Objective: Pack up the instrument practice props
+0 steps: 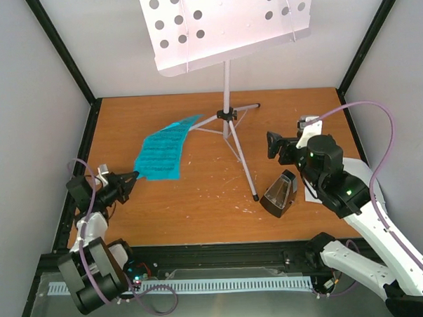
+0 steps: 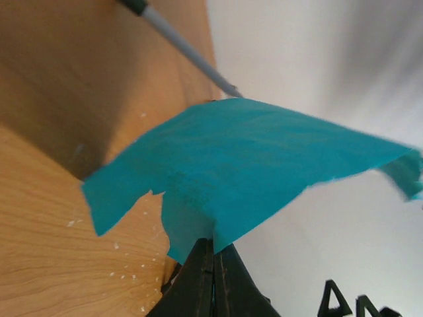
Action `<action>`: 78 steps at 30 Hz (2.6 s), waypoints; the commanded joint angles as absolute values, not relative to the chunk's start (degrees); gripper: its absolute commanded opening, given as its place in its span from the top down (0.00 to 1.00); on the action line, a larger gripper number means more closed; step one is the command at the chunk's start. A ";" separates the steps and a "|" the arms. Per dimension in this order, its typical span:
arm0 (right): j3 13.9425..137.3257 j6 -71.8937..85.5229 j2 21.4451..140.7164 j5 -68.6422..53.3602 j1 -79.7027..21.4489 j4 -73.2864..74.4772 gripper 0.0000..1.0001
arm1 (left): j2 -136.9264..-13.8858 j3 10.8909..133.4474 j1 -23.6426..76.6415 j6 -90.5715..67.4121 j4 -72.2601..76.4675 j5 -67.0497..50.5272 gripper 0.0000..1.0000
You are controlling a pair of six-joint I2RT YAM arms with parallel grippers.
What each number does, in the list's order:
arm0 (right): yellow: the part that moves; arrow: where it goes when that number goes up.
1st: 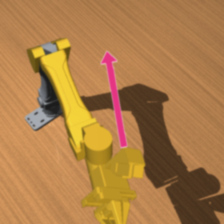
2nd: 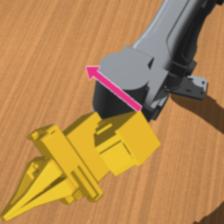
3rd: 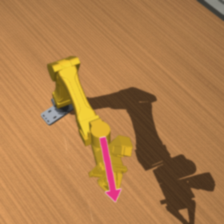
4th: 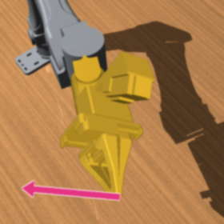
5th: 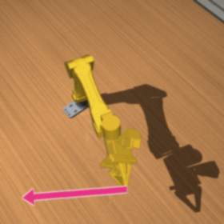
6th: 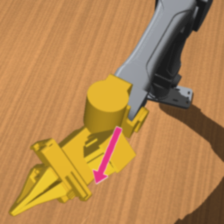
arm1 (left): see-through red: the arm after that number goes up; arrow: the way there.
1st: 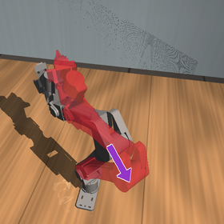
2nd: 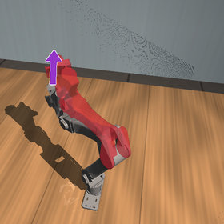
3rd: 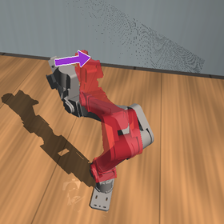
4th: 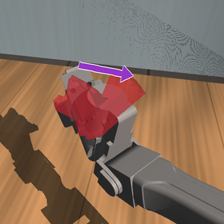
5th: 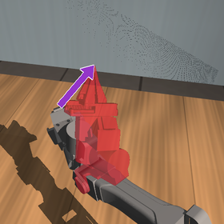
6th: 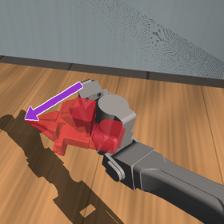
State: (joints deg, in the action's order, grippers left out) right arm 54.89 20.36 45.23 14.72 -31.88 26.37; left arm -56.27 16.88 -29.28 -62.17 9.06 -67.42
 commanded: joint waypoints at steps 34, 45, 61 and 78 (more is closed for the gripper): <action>59.31 23.36 54.07 4.86 -30.30 22.32 0.00 | -51.05 35.43 -29.97 -33.56 -27.71 -25.06 0.00; 59.41 29.89 59.47 -12.92 -14.77 19.94 0.00 | -49.97 39.62 -5.94 -39.34 -9.32 -27.69 0.11; 53.43 34.16 47.97 -6.01 -14.41 26.71 0.00 | -90.19 55.32 40.20 -52.79 18.30 -13.25 0.04; 53.61 30.22 47.03 -0.93 -14.42 28.85 0.00 | -105.49 67.40 43.86 -46.25 12.20 -4.90 0.15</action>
